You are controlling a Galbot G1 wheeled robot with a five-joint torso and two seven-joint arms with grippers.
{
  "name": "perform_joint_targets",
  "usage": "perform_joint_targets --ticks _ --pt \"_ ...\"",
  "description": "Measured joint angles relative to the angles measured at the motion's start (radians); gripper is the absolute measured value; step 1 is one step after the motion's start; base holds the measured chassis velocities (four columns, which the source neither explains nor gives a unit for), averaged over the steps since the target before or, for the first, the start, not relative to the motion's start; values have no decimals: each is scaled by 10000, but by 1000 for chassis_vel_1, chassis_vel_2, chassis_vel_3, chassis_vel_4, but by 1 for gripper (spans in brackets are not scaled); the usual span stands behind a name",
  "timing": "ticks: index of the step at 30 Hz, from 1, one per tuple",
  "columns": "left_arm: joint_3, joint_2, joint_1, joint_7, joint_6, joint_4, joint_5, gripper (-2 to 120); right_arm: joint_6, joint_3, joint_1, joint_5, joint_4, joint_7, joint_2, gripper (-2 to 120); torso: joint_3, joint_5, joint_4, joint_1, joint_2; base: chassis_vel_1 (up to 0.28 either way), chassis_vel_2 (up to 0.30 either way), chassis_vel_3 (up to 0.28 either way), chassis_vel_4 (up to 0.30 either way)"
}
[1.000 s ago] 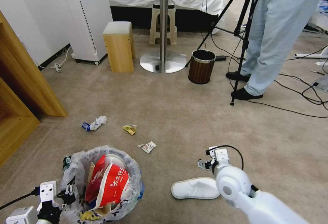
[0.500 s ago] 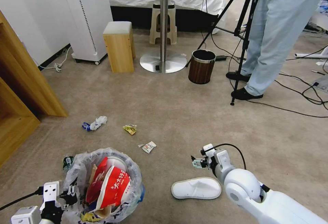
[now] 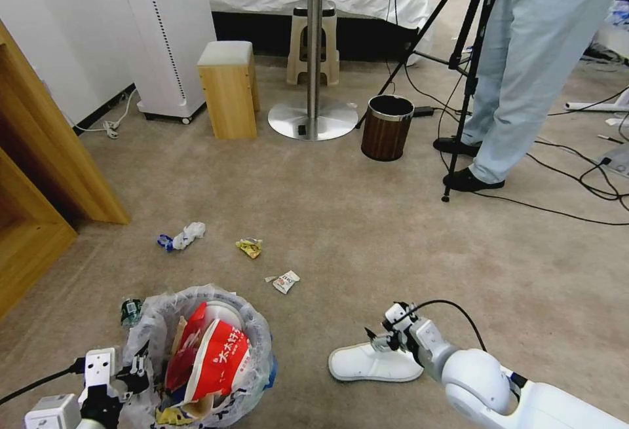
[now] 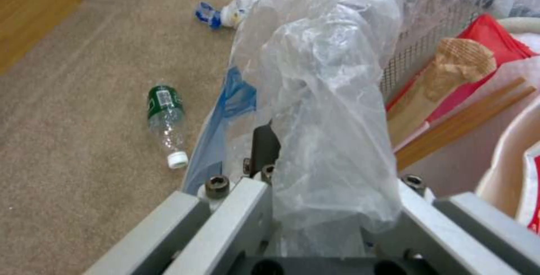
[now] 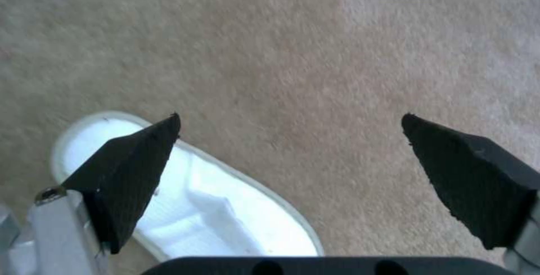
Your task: Pick up the trash bin and place the garbage on the floor into it.
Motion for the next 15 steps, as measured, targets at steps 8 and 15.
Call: perform_joint_targets --ticks 8,15 --pt "59 -78 19 5 0 -35 -2 1 69 -477 296 401 -1030 639 622 100 0 1 0 0 0 0 0 0 0" --pt "60 -73 31 22 -5 -49 -9 1 96 -510 452 581 -1906 387 1279 100 0 0 1 0 0 0 0 0 0"
